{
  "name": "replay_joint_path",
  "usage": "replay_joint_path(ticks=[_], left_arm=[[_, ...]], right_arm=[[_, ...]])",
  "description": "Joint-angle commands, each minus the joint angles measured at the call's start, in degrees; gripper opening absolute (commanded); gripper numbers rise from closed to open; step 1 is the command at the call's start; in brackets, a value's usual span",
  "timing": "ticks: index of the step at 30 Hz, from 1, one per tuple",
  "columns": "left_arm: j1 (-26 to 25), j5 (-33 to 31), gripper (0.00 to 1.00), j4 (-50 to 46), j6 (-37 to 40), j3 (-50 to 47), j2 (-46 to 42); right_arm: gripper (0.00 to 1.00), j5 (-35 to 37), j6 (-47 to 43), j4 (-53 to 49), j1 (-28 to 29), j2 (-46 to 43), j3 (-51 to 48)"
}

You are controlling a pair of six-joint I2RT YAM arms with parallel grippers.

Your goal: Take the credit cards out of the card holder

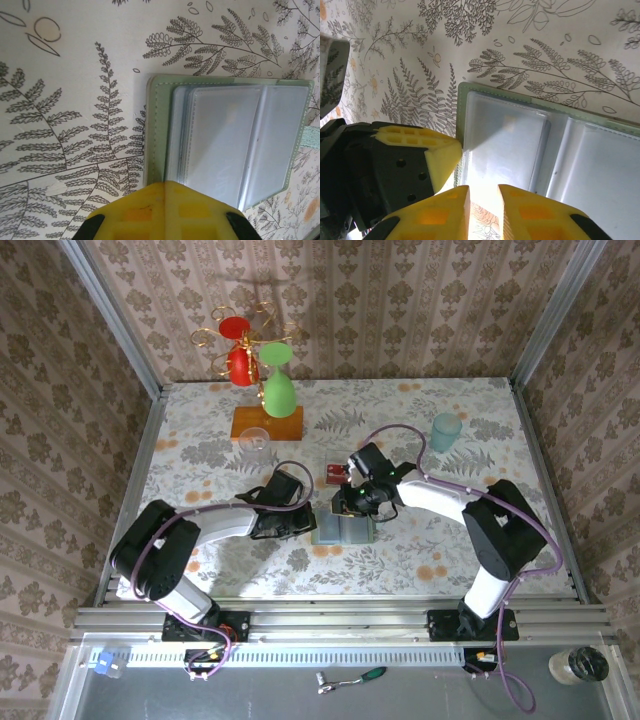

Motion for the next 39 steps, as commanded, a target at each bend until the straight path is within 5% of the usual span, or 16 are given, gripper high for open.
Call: replay_joint_path(ticks=[1,39], left_arm=[[-0.36,-0.57,0.0,-0.21,-0.56,-0.27,0.81],[1.14,0.41,0.0,1.2,-0.35,-2.04,1.58]], right_arm=[[0.26,-1.1,1.66,1.02,0.72,0.8,-0.56],[0.3,0.56,5.69,0.86,2.7,7.38,-0.1]])
